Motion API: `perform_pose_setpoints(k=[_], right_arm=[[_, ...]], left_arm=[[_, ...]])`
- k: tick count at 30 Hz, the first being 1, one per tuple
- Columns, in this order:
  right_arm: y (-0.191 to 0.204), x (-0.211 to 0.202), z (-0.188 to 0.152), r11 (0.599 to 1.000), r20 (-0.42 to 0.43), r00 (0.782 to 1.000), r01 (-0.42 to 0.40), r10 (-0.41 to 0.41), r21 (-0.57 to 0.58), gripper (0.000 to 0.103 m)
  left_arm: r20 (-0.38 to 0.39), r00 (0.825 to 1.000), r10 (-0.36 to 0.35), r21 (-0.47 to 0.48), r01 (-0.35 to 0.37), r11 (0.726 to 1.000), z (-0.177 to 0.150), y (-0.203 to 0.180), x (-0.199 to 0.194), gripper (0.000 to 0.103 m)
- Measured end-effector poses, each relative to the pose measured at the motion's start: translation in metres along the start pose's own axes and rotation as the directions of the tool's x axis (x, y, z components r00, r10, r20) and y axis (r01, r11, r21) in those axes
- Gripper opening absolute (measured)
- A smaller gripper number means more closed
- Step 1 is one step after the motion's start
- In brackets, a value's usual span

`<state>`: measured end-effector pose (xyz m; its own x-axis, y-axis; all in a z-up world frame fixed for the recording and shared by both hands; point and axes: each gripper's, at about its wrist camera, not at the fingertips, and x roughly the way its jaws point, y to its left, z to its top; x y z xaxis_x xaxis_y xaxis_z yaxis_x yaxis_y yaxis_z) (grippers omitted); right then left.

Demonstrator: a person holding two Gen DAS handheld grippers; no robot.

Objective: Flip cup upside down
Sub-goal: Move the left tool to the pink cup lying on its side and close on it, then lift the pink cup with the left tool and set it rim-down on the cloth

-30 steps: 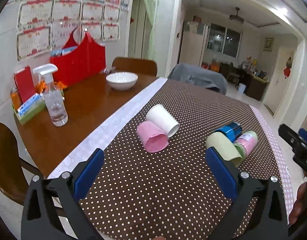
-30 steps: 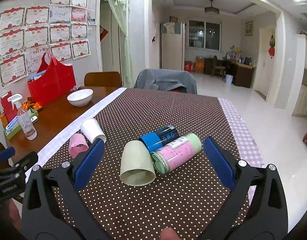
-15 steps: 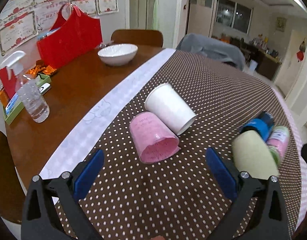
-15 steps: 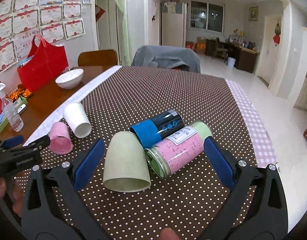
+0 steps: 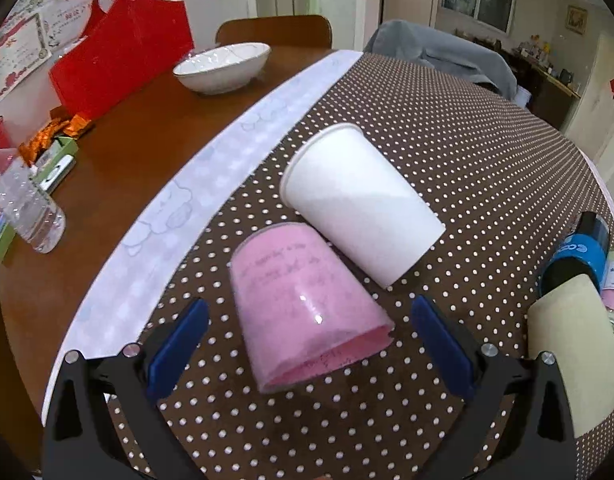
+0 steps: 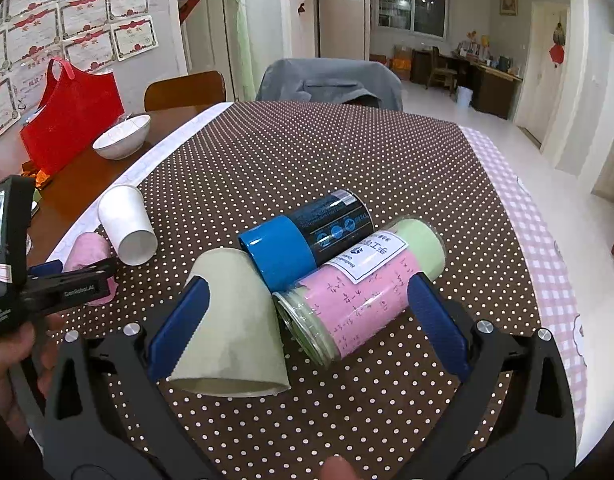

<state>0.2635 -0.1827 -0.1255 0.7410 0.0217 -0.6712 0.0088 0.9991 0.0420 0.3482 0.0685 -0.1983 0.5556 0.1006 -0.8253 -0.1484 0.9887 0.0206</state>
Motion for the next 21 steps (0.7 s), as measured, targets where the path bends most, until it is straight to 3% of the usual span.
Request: perform_pose_setpoints(k=[2, 4, 13, 21], right_arm=[[-0.001, 0.003, -0.001, 1.0, -0.007, 1.0, 0.001, -0.001, 0.004, 0.097], [-0.003, 0.005, 0.0, 1.0, -0.011, 1.0, 0.003, -0.003, 0.01, 0.097], [-0.007, -0.001, -0.003, 1.0, -0.006, 1.0, 0.008, -0.007, 0.023, 0.097], [-0.014, -0.018, -0.01, 0.999, 0.013, 1.0, 0.019, -0.02, 0.038, 0.097]], left_arm=[[-0.009, 1.0, -0.018, -0.002, 0.018, 1.0, 0.001, 0.001, 0.005, 0.094], [-0.025, 0.999, -0.04, -0.003, 0.04, 0.999, 0.0, 0.003, 0.009, 0.078], [-0.015, 0.994, -0.106, 0.013, 0.106, 0.994, -0.003, 0.006, 0.008, 0.076], [0.0, 0.989, -0.151, 0.053, 0.151, 0.987, -0.026, 0.003, -0.012, 0.075]])
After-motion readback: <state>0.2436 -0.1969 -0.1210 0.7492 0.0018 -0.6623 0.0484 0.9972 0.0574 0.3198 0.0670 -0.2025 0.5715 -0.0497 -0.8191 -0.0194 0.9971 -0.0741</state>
